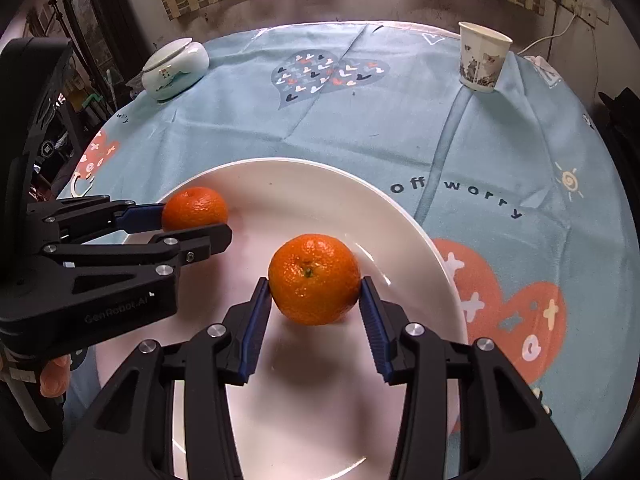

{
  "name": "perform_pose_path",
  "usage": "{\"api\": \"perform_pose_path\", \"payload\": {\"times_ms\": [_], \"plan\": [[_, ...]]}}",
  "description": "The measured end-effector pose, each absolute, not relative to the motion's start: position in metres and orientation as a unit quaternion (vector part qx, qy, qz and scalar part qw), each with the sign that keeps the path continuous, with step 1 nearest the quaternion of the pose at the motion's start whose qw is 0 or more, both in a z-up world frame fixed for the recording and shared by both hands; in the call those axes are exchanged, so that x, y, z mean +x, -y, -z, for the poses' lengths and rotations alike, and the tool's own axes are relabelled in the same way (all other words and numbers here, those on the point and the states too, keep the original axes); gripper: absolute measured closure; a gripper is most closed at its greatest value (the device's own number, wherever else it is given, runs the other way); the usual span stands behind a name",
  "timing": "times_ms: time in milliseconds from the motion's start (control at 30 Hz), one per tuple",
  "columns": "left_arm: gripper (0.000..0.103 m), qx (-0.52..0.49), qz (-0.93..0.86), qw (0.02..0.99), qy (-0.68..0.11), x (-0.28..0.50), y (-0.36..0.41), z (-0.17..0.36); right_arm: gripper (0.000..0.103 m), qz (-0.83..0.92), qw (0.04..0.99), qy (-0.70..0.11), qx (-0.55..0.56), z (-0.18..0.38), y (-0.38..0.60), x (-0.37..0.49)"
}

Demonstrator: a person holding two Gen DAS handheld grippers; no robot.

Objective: Organize fruits
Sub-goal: 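Carry both tangerines onto the white plate and open both tools, then grasp a small red tomato with the right tool while the left grasps a pale yellow fruit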

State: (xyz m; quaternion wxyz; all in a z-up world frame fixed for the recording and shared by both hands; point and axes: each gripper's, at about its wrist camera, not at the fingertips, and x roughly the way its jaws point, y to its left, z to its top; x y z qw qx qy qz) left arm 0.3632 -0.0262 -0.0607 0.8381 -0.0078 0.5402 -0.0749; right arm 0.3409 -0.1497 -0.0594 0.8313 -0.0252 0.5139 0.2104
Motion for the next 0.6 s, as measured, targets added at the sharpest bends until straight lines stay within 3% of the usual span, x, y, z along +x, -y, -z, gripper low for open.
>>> {"api": "perform_pose_path", "payload": {"times_ms": [67,133,167,200,367,600], "plan": [[0.058,-0.009,0.074,0.836,-0.543,0.368,0.026,0.063,0.057,-0.211,0.830,-0.516,-0.019,0.064,0.150,0.345],[0.052,-0.016,0.080,0.836,-0.543,0.367,0.024,0.059,0.048,-0.204,0.835,-0.511,-0.022,0.060,0.150,0.346],[0.040,-0.017,0.085,0.839,-0.537,0.362,0.023,0.052,0.041,-0.195,0.838,-0.509,-0.028,0.055,0.152,0.343],[0.032,-0.016,0.086,0.846,-0.527,0.356,0.022,0.043,0.040,-0.192,0.842,-0.504,-0.030,0.049,0.154,0.341],[0.014,0.002,0.080,0.887,-0.455,0.292,0.007,-0.015,0.033,-0.187,0.856,-0.481,-0.036,0.005,0.168,0.292],[0.004,0.006,0.056,0.917,-0.394,0.170,-0.011,-0.033,0.031,-0.179,0.865,-0.470,0.002,-0.009,0.182,0.180]]}}
